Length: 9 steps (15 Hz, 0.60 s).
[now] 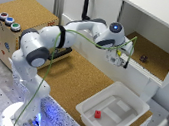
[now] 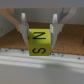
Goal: Place the yellow object inside the right cabinet
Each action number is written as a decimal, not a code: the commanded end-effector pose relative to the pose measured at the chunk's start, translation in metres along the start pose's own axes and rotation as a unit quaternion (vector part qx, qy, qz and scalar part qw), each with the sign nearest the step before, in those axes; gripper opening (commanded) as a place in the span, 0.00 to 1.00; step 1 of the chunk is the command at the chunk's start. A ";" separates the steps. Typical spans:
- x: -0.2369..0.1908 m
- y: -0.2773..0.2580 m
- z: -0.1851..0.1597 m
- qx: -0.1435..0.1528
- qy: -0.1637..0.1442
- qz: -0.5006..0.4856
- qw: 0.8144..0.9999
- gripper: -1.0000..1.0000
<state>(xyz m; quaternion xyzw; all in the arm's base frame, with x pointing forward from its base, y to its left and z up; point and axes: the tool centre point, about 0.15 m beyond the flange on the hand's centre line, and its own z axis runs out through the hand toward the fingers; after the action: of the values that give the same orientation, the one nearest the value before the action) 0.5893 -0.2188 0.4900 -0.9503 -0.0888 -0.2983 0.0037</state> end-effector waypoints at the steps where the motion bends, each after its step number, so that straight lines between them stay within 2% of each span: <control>1: 0.043 0.026 0.039 0.042 -0.009 0.013 0.999 0.00; 3: 0.046 0.025 0.047 0.038 -0.012 0.015 0.999 0.00; 5: 0.046 0.032 0.054 0.029 0.015 0.031 0.999 0.00; 6: 0.046 0.035 0.059 0.029 0.010 0.043 0.999 0.00; 7: 0.046 0.031 0.059 0.030 0.012 0.049 0.998 1.00; 9: 0.042 0.022 0.048 0.015 0.027 0.054 0.998 1.00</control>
<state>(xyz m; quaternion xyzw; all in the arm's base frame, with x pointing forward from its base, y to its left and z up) 0.6414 -0.2303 0.4742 -0.9519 -0.0532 -0.3013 0.0172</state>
